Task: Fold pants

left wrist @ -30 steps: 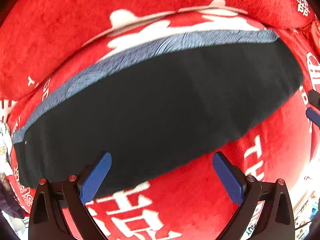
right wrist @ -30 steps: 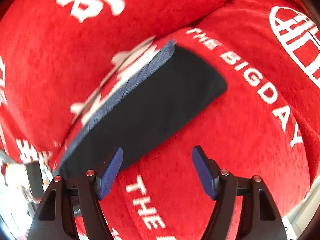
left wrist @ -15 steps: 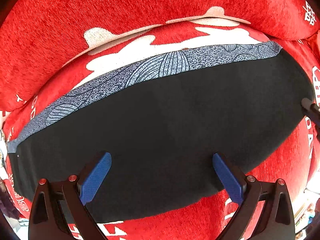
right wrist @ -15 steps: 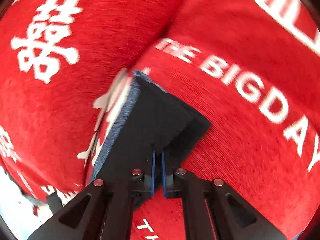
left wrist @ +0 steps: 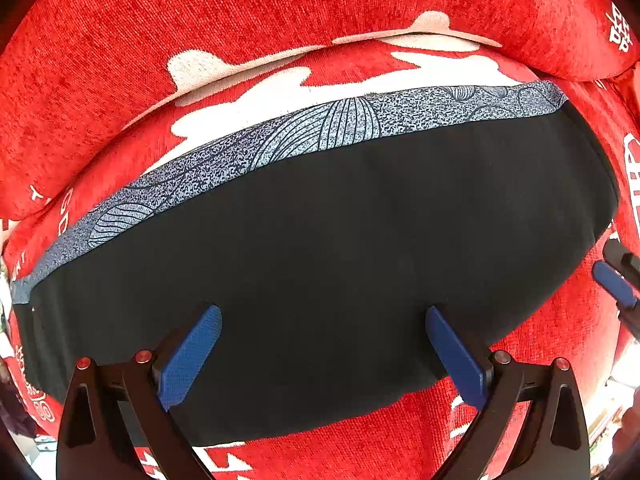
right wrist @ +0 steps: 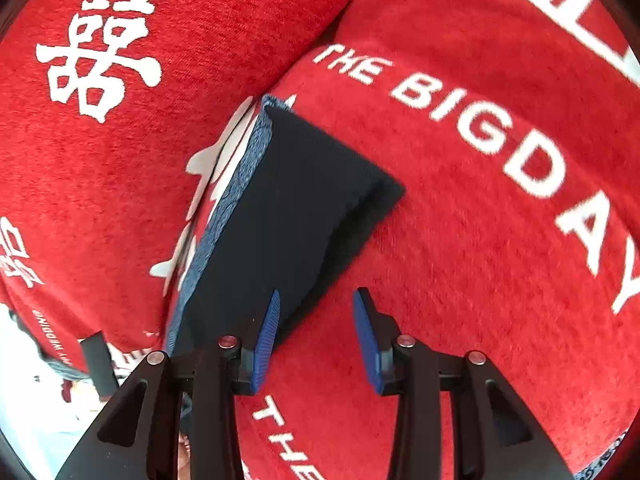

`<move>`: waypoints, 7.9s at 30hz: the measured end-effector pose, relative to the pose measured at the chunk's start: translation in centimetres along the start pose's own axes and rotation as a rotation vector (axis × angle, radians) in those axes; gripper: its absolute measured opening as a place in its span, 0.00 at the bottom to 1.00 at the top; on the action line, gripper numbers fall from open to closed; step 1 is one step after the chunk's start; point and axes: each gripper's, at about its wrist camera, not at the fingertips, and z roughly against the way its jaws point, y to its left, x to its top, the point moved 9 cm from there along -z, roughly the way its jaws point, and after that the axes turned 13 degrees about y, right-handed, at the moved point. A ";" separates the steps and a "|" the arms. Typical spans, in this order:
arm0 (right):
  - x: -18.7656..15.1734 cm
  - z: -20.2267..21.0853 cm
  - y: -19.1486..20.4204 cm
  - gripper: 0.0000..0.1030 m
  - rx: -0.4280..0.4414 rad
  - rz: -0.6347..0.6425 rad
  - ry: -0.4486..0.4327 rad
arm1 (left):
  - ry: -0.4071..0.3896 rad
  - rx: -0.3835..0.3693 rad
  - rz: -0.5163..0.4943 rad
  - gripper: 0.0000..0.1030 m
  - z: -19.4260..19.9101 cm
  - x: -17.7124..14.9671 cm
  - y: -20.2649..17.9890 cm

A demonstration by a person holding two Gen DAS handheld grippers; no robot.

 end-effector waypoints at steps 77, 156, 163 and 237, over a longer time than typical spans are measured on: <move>-12.9 -10.1 13.9 0.58 0.107 0.049 0.224 | 0.050 -0.570 0.024 1.00 0.7 -6.6 15.6; -18.3 -21.4 31.3 0.66 -0.448 0.910 0.252 | -0.027 -0.128 0.341 0.73 -1.4 -12.7 29.2; -23.5 -20.6 27.8 0.34 -0.678 1.257 0.267 | -0.007 -0.136 0.351 0.73 -2.3 -14.9 30.1; -33.1 -30.1 32.0 0.82 -0.574 0.833 0.585 | -0.073 -0.724 0.738 1.00 -7.4 -20.1 46.8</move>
